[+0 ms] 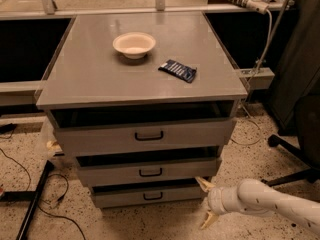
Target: Open bottom drawer
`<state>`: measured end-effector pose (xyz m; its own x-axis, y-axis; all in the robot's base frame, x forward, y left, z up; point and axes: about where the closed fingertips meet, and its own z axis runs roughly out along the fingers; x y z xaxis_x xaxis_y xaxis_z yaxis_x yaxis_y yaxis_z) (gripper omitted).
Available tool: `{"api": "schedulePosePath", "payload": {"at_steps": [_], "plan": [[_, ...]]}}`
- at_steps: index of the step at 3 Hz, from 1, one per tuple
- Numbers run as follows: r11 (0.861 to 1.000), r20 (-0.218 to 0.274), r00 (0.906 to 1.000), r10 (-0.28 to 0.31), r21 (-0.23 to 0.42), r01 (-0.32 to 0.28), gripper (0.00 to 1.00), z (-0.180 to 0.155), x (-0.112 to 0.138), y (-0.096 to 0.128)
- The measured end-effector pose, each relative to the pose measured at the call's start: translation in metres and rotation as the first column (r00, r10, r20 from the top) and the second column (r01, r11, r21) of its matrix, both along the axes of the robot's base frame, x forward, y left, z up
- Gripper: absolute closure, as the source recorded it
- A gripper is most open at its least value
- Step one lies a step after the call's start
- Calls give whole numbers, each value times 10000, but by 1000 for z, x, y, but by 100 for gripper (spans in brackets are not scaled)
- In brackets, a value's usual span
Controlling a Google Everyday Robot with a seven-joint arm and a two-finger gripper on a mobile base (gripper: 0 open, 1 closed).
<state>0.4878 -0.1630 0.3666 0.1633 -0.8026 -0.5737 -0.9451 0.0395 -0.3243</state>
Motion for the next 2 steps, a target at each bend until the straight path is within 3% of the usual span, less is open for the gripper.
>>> {"api": "schedulePosePath", "payload": {"at_steps": [1,2], "plan": [[9992,207,9991,360,170,-364,0,-58,41,0],[9990,169,9990,403,194,-406,0,-58,39,4]]}}
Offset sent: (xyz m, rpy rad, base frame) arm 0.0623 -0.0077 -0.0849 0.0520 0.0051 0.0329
